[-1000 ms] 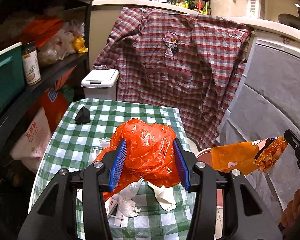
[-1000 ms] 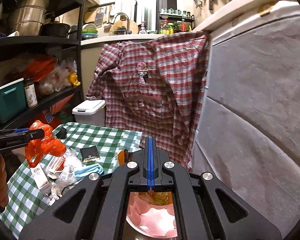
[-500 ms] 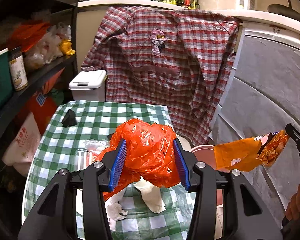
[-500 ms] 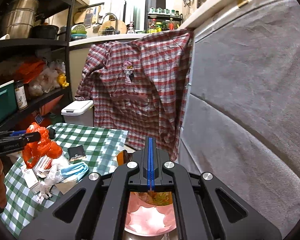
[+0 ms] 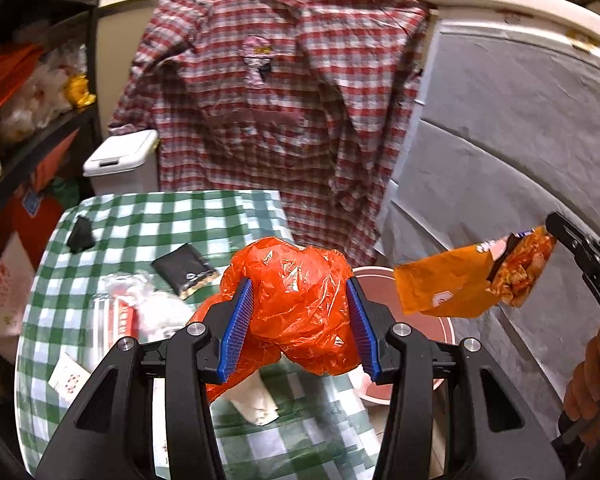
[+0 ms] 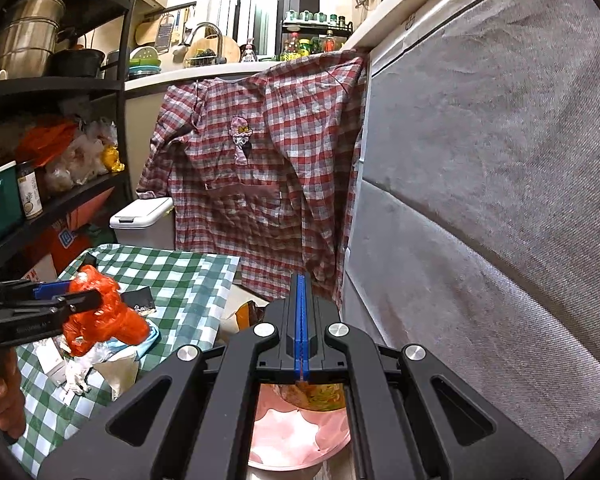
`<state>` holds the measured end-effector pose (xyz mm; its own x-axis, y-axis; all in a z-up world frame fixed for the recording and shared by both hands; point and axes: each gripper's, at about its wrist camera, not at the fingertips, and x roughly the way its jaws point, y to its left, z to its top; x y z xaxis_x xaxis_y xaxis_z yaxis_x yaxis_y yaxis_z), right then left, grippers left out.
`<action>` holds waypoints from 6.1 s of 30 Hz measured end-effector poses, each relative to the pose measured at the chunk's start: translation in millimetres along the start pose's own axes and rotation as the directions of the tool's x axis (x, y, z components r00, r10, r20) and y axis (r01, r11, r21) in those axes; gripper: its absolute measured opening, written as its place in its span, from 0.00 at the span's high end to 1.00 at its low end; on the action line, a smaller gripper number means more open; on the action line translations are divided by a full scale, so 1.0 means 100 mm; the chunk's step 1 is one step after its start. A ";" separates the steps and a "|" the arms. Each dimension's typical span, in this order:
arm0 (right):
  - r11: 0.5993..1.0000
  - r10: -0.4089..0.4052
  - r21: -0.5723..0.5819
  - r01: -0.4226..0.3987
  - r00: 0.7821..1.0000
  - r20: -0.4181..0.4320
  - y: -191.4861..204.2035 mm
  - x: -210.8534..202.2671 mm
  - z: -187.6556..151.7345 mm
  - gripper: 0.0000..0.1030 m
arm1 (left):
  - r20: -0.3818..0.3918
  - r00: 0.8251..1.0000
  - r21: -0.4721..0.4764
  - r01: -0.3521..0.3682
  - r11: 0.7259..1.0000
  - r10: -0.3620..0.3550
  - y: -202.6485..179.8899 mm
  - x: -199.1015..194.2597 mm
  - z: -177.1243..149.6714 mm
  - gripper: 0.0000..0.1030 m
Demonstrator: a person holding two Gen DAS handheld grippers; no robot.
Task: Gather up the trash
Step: 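Carry both bags over the pink bucket while the right tool releases the snack bag into it, then open the left tool to drop the orange plastic bag into the bucket, then grasp the clear straw packets with the left tool while the right tool grasps the white napkin, then carry the straw packets and napkin over the pink bucket with both tools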
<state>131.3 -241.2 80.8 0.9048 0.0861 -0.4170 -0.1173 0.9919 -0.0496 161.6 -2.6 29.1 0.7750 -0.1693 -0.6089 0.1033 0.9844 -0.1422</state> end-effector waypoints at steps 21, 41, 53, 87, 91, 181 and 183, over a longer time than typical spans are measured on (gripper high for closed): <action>0.999 -0.028 0.023 0.029 0.999 -0.030 -0.10 0.22 -0.04 1.00 | -0.020 0.994 0.067 0.110 0.992 -0.109 -0.51 0.41 0.04 0.54; 0.997 -0.023 0.072 0.034 0.989 -0.148 -0.14 0.52 -0.15 0.73 | -0.077 0.984 0.041 0.163 0.986 -0.159 -0.45 0.51 0.05 0.46; 0.998 0.019 0.055 -0.015 0.997 -0.079 0.20 0.32 -0.05 0.73 | 0.008 0.994 0.037 0.106 0.994 -0.107 0.02 0.03 0.10 0.51; 0.901 0.379 -0.035 -0.432 0.824 -0.422 2.06 1.16 -0.73 0.67 | -0.130 0.989 -0.180 -0.097 0.979 0.074 2.49 0.13 -0.31 0.75; 0.898 0.364 -0.049 -0.437 0.802 -0.473 2.12 1.25 -0.83 0.67 | -0.179 0.984 -0.200 -0.062 0.978 0.026 2.51 0.31 -0.40 0.73; 0.993 0.114 0.012 -0.113 0.991 -0.064 0.59 0.39 -0.09 0.97 | 0.066 0.997 -0.010 0.050 0.999 -0.049 0.53 -0.16 -0.01 0.95; 0.994 0.107 0.024 -0.106 0.992 -0.063 0.52 0.39 -0.09 0.97 | 0.061 0.997 -0.001 0.058 0.998 -0.058 0.46 -0.12 -0.01 0.95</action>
<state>156.8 -186.9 54.1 0.8596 0.1859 -0.4760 -0.2025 0.9791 0.0167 156.4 44.6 29.3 0.8040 -0.2225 -0.5514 0.1470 0.9729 -0.1783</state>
